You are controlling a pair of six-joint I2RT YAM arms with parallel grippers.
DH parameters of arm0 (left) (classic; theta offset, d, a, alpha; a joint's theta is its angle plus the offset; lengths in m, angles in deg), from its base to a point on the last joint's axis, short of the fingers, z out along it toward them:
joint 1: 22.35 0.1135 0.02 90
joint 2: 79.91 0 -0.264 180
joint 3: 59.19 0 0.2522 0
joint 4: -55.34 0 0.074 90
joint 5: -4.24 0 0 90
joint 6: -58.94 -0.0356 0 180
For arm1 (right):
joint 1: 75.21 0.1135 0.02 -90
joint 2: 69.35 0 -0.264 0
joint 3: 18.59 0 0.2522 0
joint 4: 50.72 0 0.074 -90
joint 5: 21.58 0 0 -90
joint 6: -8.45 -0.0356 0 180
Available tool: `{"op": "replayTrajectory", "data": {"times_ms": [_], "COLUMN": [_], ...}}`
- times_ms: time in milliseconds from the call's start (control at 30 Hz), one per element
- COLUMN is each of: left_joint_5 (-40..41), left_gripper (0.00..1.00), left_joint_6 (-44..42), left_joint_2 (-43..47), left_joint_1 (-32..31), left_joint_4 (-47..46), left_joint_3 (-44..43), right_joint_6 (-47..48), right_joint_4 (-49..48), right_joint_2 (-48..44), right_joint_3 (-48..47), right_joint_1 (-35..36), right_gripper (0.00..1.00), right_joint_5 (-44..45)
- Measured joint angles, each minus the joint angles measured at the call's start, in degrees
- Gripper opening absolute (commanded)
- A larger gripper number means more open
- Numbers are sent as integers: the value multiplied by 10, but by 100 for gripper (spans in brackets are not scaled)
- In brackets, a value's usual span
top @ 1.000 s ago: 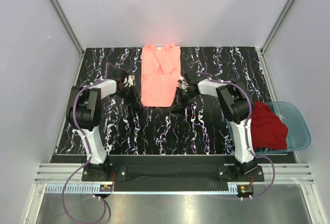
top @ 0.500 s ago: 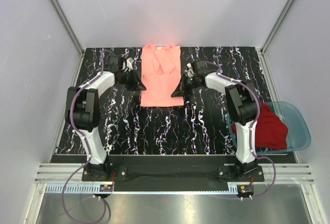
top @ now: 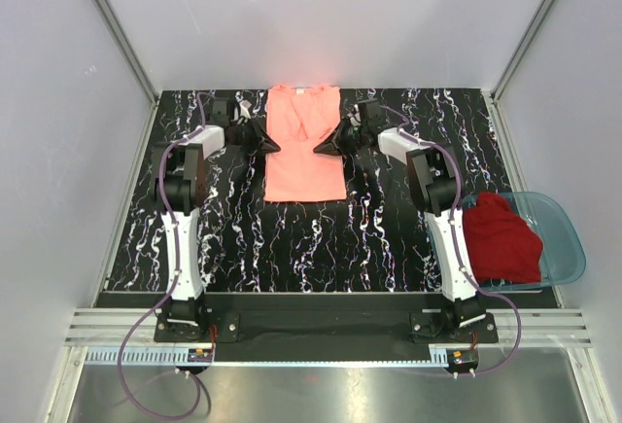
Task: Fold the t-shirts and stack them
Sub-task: Fold the tshirt
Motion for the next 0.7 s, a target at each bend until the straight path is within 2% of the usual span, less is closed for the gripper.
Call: {"op": "replayTrajectory", "data": {"times_ms": [433, 467, 500, 533, 600, 633, 700], "left_joint_5": [-29, -32, -34, -36, -41, -39, -30], "left_gripper": [18, 22, 33, 39, 45, 47, 48], "left_joint_6": [47, 48, 48, 46, 43, 37, 22], "left_joint_2": [-58, -65, -70, -71, -70, -68, -60], "left_joint_1": [21, 23, 23, 23, 22, 22, 21], "left_joint_4": [-27, -24, -22, -20, -13, -7, 9], "left_joint_3": [-53, -64, -72, -77, -84, -88, -88], "right_joint_6": [-57, -57, -57, -58, -58, -58, -53], "right_joint_4": [-54, -49, -45, -44, -41, -34, -7], "right_joint_2": [67, 72, 78, 83, 92, 94, 96], "right_joint_3": [-34, -44, -54, -64, -81, -87, -104], "right_joint_1": [-44, -47, -50, -53, -61, -65, -75], "right_gripper": [4, 4, 5, 5, 10, 16, 23], "right_joint_5": [-3, -3, -3, -3, -4, -3, -2]}}
